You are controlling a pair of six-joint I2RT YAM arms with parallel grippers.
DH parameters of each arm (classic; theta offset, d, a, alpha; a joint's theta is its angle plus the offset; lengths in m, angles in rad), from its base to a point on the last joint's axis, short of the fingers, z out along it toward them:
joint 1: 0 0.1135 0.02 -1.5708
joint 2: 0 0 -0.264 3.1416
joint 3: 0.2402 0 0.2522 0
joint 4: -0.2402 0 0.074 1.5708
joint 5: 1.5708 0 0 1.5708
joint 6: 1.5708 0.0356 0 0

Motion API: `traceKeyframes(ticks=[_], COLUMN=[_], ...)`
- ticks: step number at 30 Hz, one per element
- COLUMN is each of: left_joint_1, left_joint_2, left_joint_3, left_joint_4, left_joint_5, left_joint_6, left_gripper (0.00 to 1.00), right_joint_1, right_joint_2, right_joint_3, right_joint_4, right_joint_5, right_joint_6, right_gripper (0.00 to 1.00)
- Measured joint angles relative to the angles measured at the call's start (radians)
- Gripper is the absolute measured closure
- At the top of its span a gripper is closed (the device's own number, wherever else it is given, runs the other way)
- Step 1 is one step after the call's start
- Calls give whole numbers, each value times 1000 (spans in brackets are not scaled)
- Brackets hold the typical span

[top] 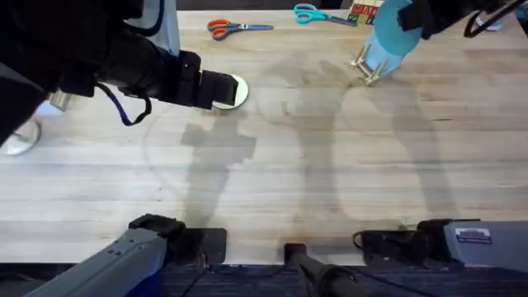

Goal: Pick up the plates from the table one by one and place each into a slot on the dish rack.

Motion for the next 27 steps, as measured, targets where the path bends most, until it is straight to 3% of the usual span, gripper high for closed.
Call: traceKeyframes(ticks=[11,27], left_joint_1=[0,0], left_joint_2=[0,0], left_joint_3=[0,0], left_joint_4=[-1,-3], left_joint_5=[0,0], left_joint_6=[0,0], left_gripper=[8,8], right_joint_1=[-18,-34], right_joint_2=[73,76], right_joint_3=[0,0], right_joint_4=[28,91], right_joint_5=[0,0], right_joint_6=[-3,-35], right_gripper=[971,971])
